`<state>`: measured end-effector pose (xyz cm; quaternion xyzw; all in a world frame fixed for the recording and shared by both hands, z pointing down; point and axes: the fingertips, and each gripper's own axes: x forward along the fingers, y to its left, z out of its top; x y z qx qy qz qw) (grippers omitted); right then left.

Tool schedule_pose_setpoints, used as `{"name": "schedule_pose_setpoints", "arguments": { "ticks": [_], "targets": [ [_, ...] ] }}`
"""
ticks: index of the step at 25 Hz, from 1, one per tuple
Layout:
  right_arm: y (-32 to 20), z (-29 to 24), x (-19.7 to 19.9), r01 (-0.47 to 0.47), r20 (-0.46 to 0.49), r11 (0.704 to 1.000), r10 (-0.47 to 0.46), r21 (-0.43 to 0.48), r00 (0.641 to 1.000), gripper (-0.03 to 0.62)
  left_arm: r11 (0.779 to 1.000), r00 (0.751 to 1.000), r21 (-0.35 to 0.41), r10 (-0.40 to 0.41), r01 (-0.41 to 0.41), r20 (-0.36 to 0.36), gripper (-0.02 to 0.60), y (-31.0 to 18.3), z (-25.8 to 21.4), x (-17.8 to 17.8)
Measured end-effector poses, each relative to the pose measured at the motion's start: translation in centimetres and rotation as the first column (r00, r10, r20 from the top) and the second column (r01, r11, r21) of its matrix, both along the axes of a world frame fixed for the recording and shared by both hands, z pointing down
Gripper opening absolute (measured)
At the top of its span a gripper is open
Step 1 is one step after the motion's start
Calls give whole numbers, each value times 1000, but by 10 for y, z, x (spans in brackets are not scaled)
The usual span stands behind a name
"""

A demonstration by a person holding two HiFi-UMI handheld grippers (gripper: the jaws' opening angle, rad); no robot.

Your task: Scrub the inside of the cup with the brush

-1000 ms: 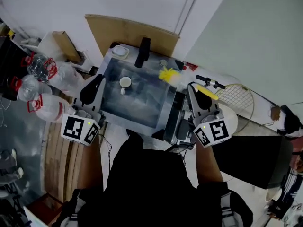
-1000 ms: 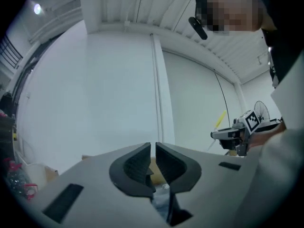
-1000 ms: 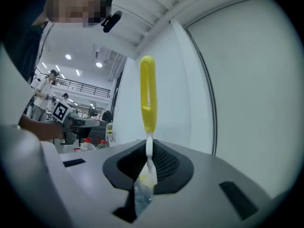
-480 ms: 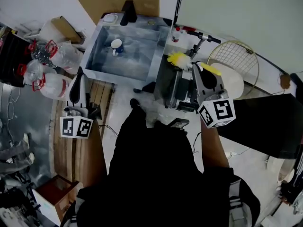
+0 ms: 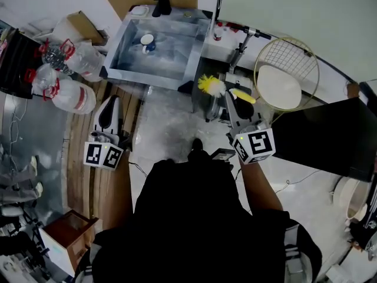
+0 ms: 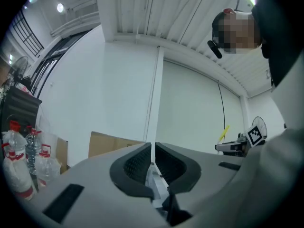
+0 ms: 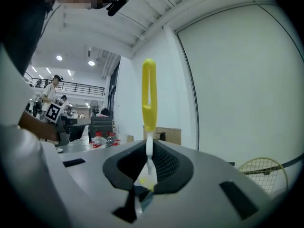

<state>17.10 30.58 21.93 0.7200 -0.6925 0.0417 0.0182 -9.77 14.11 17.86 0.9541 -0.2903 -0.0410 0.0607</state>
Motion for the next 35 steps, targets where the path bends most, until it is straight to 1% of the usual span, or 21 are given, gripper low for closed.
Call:
{"name": "schedule_pose_setpoints", "arguments": {
  "ticks": [3,6,10,15,18,21,24,27,31,35],
  "targets": [
    [16,0,-33,-2,-1,1000,2,-10,1000,41,998,998,-22,55,-55,-3,35,24,10,-17],
    [34,-2,-67,-20,-4,1000,20,-14,1000,40,994,995,-20,104,-104,-11,29,50,14,-41],
    [64,0,-118,-33,-10,999,32,-6,999,40,990,990,-16,139,-139,-3,27,86,22,-82],
    [102,9,-196,-23,0,1000,23,-15,1000,40,989,989,-10,149,-149,22,27,137,35,-148],
    [127,18,-239,-12,-3,999,12,-38,1000,41,992,991,-17,127,-126,41,27,162,45,-188],
    [148,29,-268,-14,-1,998,14,-65,1000,40,995,993,-25,98,-96,69,28,179,63,-223],
    [166,31,-283,-13,-16,997,12,-75,1000,40,998,994,-32,62,-59,94,28,191,76,-248],
    [179,30,-284,-7,-31,997,4,-81,1000,40,999,995,-33,30,-27,94,28,202,74,-260],
    [193,32,-268,-8,-32,996,5,-85,999,40,1000,995,-27,19,-16,96,28,219,63,-258],
    [220,29,-246,-7,-31,996,5,-87,1000,40,998,998,-57,27,-24,54,28,245,51,-244]
  ]
}}
